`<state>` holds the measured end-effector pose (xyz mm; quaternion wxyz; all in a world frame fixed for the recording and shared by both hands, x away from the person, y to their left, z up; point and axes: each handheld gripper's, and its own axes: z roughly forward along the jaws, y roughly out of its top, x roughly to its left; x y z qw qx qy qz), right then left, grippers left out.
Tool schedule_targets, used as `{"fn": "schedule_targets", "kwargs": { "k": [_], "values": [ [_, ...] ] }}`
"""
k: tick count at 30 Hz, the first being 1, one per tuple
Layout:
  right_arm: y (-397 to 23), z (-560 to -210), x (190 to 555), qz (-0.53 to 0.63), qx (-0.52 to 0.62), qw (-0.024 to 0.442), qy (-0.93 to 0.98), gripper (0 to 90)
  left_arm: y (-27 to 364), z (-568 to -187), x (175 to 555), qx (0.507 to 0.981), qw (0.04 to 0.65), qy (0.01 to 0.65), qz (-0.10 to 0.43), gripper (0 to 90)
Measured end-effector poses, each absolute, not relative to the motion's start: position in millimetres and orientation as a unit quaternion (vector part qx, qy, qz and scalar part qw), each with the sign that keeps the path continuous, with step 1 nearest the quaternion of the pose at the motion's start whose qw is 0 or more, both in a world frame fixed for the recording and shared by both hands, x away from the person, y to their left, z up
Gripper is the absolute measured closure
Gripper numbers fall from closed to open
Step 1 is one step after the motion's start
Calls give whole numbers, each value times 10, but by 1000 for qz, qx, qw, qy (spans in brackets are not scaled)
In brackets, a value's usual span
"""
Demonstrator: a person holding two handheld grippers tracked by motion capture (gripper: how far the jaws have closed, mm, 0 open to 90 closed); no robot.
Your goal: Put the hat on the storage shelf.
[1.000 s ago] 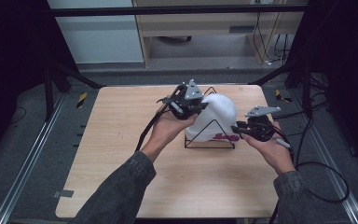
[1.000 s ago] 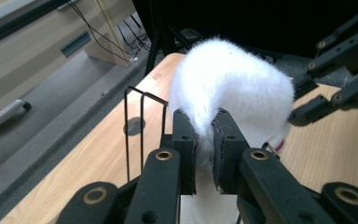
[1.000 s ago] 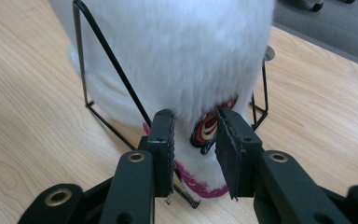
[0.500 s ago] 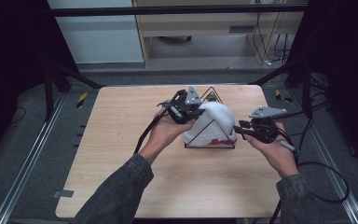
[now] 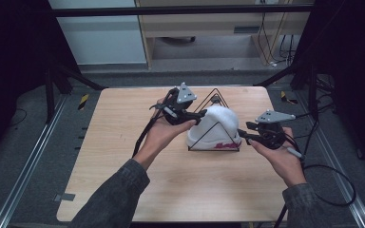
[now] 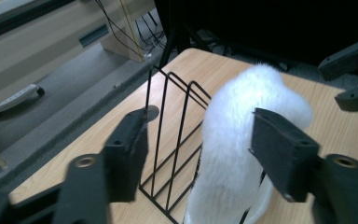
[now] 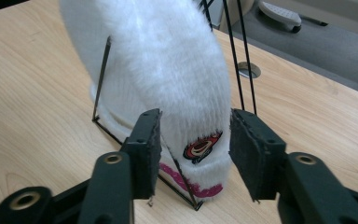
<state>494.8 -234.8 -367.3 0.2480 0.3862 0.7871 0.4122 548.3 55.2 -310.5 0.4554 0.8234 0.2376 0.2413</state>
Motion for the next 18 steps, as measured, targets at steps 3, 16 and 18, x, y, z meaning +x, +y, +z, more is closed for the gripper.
{"fn": "schedule_targets", "kwargs": {
  "k": [3, 16, 18],
  "values": [
    [-2331, -3651, 4918, 412, 390, 255, 783, 464, 574, -3086, 5467, 818, 463, 246, 237, 235],
    [-2251, -3601, 4854, 427, 402, 254, 769, 155, 804, -3163, 5359, 813, 465, 269, 226, 72],
    [-2236, -3614, 4824, 428, 397, 253, 771, 128, 866, -3192, 5351, 809, 464, 278, 228, 65]
  ]
}}
